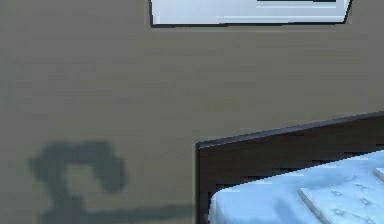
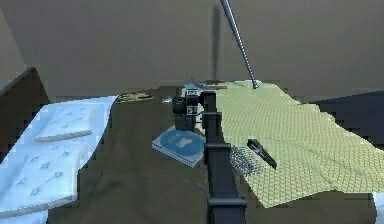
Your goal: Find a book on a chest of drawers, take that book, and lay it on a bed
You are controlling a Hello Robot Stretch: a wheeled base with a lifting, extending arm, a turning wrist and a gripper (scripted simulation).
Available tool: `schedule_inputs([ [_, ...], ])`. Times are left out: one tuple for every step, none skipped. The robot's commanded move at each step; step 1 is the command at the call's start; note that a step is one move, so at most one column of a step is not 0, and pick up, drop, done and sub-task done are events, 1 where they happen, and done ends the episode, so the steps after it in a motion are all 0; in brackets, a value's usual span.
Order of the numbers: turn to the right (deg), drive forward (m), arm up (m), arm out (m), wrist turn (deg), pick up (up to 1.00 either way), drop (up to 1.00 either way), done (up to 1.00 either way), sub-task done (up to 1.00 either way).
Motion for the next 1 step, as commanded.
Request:
schedule_inputs([
  [0.0, 0.0, 0.0, 0.0, 0.0, 0.0, 0.0, 1.0, 0.0],
])
